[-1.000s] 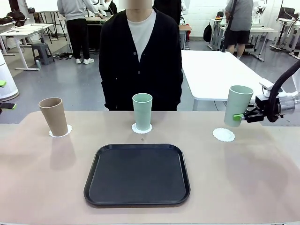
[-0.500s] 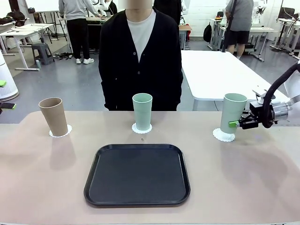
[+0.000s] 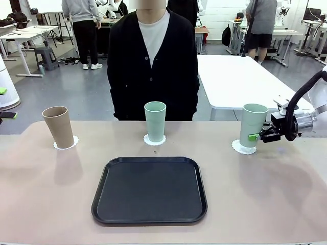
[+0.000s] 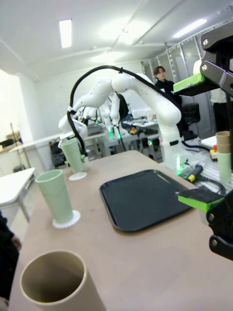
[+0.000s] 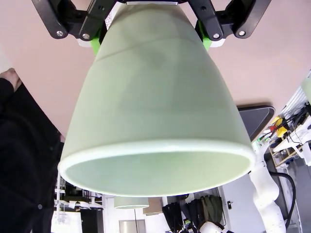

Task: Place coasters on the table and set cups on them.
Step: Take one Reusable plastic cup from the Flat Tray and place it on a coaster set by the human.

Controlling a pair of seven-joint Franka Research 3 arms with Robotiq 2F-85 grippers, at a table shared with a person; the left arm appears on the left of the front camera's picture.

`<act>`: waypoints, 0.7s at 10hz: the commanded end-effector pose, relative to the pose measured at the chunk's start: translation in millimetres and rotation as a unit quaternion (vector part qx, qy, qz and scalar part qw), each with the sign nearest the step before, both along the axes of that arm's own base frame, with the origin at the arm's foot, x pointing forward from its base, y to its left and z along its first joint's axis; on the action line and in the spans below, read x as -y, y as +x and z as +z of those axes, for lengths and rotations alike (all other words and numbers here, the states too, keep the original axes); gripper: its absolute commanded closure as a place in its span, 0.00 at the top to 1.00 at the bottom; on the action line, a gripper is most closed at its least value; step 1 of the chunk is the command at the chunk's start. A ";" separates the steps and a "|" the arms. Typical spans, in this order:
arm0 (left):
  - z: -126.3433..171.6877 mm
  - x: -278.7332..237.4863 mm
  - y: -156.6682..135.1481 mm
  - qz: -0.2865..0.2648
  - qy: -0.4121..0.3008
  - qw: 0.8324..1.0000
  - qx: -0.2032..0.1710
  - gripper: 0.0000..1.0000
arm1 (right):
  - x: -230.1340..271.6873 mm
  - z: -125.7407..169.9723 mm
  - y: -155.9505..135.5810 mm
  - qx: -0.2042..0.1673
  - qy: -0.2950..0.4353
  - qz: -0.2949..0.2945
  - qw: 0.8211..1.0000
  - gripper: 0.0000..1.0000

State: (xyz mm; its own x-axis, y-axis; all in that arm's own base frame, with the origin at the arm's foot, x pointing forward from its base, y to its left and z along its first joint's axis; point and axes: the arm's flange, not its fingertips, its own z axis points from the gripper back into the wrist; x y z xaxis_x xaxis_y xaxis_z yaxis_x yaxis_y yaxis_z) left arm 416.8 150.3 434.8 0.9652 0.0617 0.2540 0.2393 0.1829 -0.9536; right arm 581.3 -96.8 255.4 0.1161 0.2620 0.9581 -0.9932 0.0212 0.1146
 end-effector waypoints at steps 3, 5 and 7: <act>1.4 -0.6 -0.8 0.002 -0.001 1.000 0.003 1.00 | -5.7 -7.7 -6.0 0.001 0.000 0.030 1.000 0.81; 1.4 -0.6 -0.8 0.002 -0.001 1.000 0.003 1.00 | -9.8 -8.9 -8.1 0.011 0.006 0.036 0.999 0.81; 1.4 -0.6 -0.8 0.002 -0.001 1.000 0.003 1.00 | -10.6 -12.7 -4.1 0.014 0.013 0.038 0.999 0.81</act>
State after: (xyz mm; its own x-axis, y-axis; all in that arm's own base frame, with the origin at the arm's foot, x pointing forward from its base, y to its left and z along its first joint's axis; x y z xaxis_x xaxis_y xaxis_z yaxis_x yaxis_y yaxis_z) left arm 416.8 150.3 434.8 0.9652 0.0616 0.2540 0.2393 0.1829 -0.9536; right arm 577.2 -85.3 244.8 0.0947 0.2525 0.9630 -0.9938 -0.0331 0.1064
